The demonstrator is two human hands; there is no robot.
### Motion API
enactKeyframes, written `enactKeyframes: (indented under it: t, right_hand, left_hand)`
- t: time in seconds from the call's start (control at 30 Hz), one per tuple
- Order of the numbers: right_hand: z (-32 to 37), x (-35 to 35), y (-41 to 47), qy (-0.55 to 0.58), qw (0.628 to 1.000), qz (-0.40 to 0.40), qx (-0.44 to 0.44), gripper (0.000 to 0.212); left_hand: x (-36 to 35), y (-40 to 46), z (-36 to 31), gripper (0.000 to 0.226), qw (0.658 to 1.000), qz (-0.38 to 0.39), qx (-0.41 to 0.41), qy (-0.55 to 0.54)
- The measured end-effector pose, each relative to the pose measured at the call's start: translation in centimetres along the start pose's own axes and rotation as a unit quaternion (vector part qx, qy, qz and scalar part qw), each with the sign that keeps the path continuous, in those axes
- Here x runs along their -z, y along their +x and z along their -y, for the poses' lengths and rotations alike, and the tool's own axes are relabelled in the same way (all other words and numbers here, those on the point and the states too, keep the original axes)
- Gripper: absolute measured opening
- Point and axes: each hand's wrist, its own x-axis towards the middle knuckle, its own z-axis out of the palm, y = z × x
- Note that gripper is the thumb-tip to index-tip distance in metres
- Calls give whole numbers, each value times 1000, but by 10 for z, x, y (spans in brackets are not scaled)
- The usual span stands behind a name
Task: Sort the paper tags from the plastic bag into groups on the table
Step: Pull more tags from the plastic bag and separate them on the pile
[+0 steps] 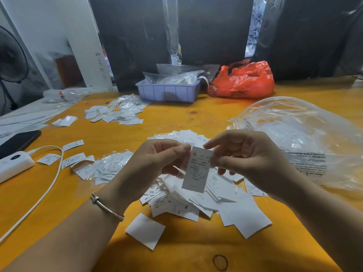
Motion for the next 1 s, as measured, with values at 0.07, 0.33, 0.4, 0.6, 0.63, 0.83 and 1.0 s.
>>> enactKeyframes:
  t: [0.07,0.33,0.4,0.6,0.63,0.83,1.0]
  right_hand:
    - [0,0,0,-3,1000,4,-8,20]
    - [-1,-2,0,-17,999,29,-31,31]
    - [-2,-2,1,-17,999,33,-38,24]
    - [-4,-4,0,27,992,81,-91,43]
    - [-4,-4,0,36,993,70,-90,39]
    - [-6,0,2,76,994,-58,-46,25]
    - [-8,-1,2,73,996,-25,-54,21]
  left_hand:
    - [2,1,1,20,1000,-6,-7,-3]
    - [3,1,4,8,997,29,-15,66]
    - [3,2,5,7,998,20,-20,62]
    - [4,3,5,5,1000,-19,-20,13]
    - [4,3,5,5,1000,-16,-16,9]
    - [6,3,5,4,998,59,29,13]
    - [3,6,8,26,998,44,53,0]
